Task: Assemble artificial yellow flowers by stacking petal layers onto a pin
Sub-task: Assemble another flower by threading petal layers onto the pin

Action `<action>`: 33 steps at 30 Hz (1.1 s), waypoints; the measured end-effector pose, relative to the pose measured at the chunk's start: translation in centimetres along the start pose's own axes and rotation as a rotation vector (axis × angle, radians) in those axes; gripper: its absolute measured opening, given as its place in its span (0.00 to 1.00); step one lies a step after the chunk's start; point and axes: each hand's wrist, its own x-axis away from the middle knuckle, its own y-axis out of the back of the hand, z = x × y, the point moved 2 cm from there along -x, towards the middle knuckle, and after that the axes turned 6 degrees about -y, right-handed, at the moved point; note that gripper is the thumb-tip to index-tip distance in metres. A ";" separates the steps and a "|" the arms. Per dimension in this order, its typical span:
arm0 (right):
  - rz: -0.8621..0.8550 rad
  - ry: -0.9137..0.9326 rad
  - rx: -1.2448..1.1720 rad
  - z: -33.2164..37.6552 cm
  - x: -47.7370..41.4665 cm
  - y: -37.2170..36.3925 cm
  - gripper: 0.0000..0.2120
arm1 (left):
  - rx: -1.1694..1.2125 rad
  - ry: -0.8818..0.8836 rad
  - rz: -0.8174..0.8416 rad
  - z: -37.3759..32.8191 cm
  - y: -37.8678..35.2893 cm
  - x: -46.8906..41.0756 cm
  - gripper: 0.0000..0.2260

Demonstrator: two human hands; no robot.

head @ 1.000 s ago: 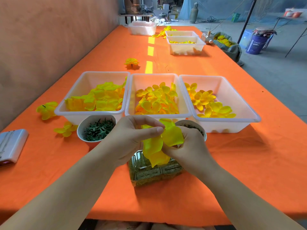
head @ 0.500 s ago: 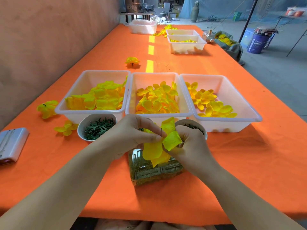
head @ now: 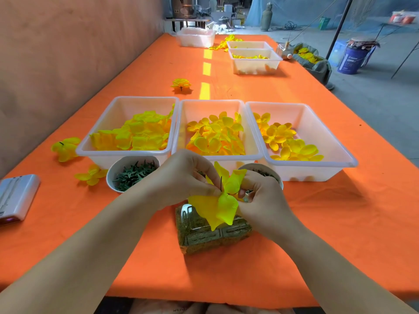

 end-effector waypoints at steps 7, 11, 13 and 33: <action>-0.016 -0.005 0.051 0.1 -0.2 0.0 0.19 | -0.014 -0.009 -0.081 0.0 -0.7 0.8 0.05; -0.001 -0.030 0.026 0.0 -0.2 0.0 0.20 | -0.072 0.015 -0.153 -0.1 -1.1 1.3 0.06; -0.003 -0.038 0.037 -0.1 -0.2 -0.1 0.22 | -0.081 0.011 -0.152 -0.2 -1.2 1.4 0.06; 0.113 -0.181 -0.061 -0.7 -0.5 1.3 0.05 | -0.216 -0.007 -0.308 -0.5 -2.8 2.1 0.06</action>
